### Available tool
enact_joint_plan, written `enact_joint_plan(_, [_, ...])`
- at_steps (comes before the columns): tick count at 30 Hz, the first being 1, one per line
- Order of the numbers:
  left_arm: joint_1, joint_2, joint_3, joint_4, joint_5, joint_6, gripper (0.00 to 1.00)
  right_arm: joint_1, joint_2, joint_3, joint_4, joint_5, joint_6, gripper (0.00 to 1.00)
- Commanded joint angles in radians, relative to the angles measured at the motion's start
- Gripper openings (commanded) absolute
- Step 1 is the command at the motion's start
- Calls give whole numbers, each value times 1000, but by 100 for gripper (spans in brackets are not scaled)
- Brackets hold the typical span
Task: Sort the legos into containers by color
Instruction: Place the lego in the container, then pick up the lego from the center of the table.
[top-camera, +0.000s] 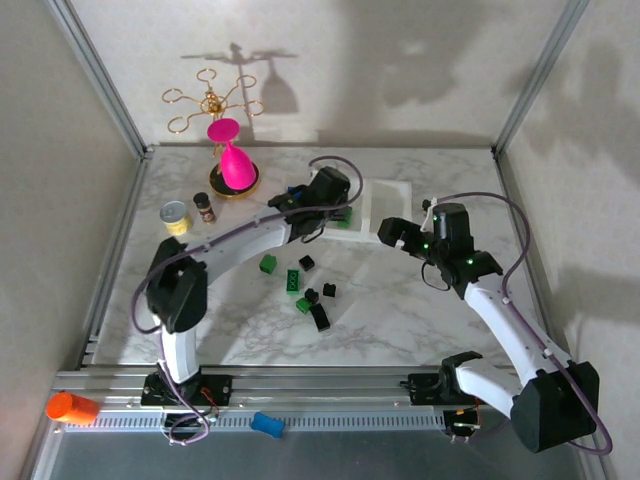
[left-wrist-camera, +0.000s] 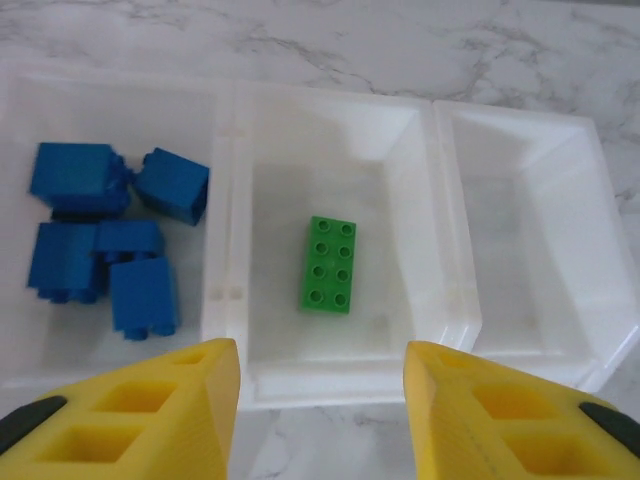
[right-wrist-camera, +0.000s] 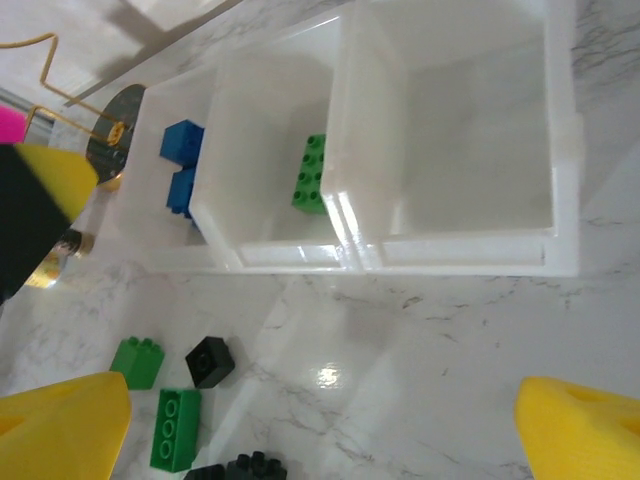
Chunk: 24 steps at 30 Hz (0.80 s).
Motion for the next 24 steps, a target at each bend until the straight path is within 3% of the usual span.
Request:
enact_joint_plan(1, [10,-95,-150,33,-6,-34,48,33,-19,-28,16,-62,-35,99])
enact_joint_plan(12, [46,-284,-494,4,-35,-47,56,237,6,-127,143,-66,46,99])
enact_joint_plan(24, [140,-239,-556,-23,32,29,69,364,60,-124,176,22,108,99])
